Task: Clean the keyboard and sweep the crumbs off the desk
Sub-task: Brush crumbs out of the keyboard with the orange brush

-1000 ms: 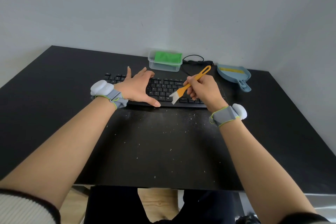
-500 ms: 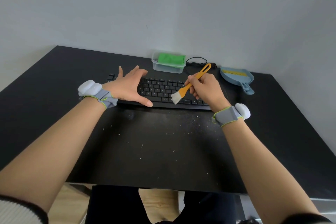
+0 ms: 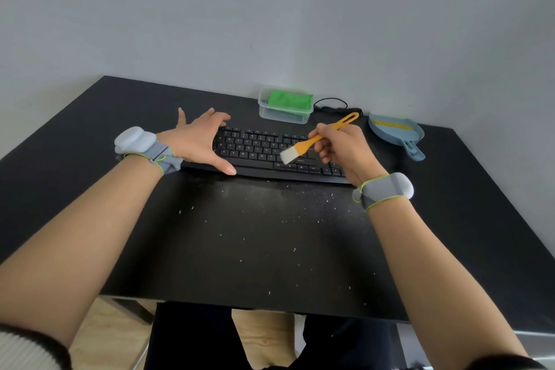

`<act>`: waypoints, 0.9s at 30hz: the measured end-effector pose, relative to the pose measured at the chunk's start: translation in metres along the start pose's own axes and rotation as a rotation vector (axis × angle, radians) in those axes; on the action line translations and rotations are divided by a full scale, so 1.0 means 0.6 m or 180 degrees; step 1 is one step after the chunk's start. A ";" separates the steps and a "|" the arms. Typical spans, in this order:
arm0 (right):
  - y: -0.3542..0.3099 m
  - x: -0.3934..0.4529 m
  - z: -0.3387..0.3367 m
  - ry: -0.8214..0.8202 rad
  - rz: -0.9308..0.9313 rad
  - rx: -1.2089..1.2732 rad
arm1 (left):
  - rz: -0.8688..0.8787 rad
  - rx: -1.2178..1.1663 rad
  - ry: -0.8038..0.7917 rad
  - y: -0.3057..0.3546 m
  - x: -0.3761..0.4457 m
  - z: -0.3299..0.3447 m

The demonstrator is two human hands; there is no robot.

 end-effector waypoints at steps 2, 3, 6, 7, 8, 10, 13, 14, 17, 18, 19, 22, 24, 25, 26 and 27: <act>-0.009 0.001 -0.013 0.0127 -0.0213 -0.0316 | -0.0006 -0.0017 -0.0001 -0.001 0.000 0.000; -0.013 0.001 -0.018 0.0194 -0.0321 -0.0553 | -0.0001 -0.0019 0.0007 0.000 0.001 0.001; -0.009 0.000 -0.011 0.0317 -0.0468 -0.1028 | 0.0012 0.0002 0.0017 0.004 0.002 0.002; -0.001 -0.001 -0.004 0.0285 -0.0407 -0.1015 | 0.0020 -0.0002 0.0033 0.004 0.003 0.003; 0.010 -0.001 0.006 0.0184 -0.0277 -0.0889 | 0.0021 -0.0009 0.0044 0.005 0.003 0.002; 0.029 -0.005 0.027 -0.0074 0.0021 -0.0399 | 0.0024 0.0000 0.0031 0.007 0.002 0.001; 0.012 -0.006 0.017 -0.0007 -0.0036 -0.0043 | 0.0025 0.0009 0.0065 0.007 0.002 0.002; 0.001 -0.004 0.007 0.0092 -0.0149 -0.0104 | 0.0023 0.0007 0.0066 0.008 0.002 0.003; -0.025 0.000 -0.011 0.0387 -0.0628 -0.0880 | 0.0043 0.0012 0.0063 0.012 0.004 0.006; -0.029 0.000 -0.008 0.0431 -0.0749 -0.1176 | 0.0045 0.0020 0.0063 0.015 0.006 0.005; -0.028 -0.001 0.000 0.0439 -0.0799 -0.1342 | 0.0040 0.0033 0.0070 0.015 0.006 0.004; -0.011 -0.001 0.027 0.0234 -0.0512 -0.0966 | 0.0031 0.0043 0.0065 0.015 0.007 0.003; 0.002 -0.001 0.044 -0.0082 -0.0086 -0.0277 | 0.0023 0.0053 0.0052 0.015 0.007 0.004; 0.004 -0.001 0.045 -0.0152 0.0027 -0.0069 | 0.0026 0.0060 0.0050 0.015 0.007 0.004; 0.003 0.003 0.040 -0.0128 0.0025 -0.0031 | 0.0026 0.0060 0.0052 0.015 0.007 0.003; 0.000 0.005 0.029 -0.0034 -0.0052 -0.0099 | 0.0029 0.0058 0.0053 0.016 0.007 0.003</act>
Point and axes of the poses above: each hand's wrist, its own x-axis towards the middle knuckle, its own z-axis out of the palm, y = z × x, the point moved 9 cm from there along x, towards the middle knuckle, and after that the axes turned 6 degrees about y, right-handed, at the moved point
